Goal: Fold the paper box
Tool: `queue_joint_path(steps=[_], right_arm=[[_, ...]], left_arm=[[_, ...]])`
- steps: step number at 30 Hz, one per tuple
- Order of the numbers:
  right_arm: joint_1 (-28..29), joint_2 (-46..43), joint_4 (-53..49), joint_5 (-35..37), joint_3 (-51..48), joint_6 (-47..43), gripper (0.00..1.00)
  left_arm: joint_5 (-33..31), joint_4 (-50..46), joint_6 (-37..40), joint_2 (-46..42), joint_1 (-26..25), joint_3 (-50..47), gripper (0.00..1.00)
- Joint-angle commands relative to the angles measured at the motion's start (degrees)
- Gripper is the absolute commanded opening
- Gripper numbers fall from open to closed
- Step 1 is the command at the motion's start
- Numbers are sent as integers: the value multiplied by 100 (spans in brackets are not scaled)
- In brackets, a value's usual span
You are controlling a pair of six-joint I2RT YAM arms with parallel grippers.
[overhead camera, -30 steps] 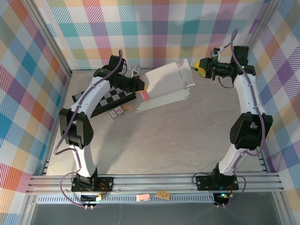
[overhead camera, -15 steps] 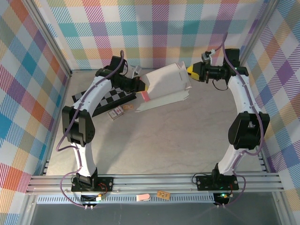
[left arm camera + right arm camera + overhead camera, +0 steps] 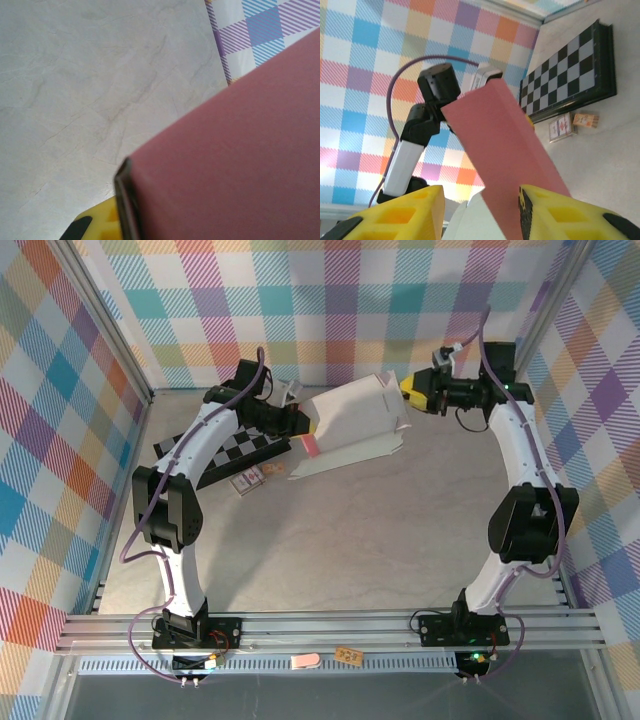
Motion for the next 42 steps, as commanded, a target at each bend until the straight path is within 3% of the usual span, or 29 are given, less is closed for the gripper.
queue_joint_path(steps=[1, 5, 10, 23, 32, 42], right_arm=[[-310, -221, 347, 222, 201, 289, 43], [-361, 64, 438, -121, 237, 367, 40], [-197, 418, 10, -517, 333, -146, 38], [316, 632, -496, -566, 706, -632, 35], [548, 693, -1564, 349, 1085, -1514, 40], [1040, 679, -2377, 2103, 1516, -2314, 43]], left_arm=[[257, 8, 14, -135, 84, 109, 0], [362, 80, -82, -162, 98, 114, 0], [478, 84, -119, -110, 111, 144, 0], [423, 39, -146, -83, 102, 215, 0], [364, -6, -78, -118, 84, 241, 0], [275, -187, 90, -119, -25, 290, 0]])
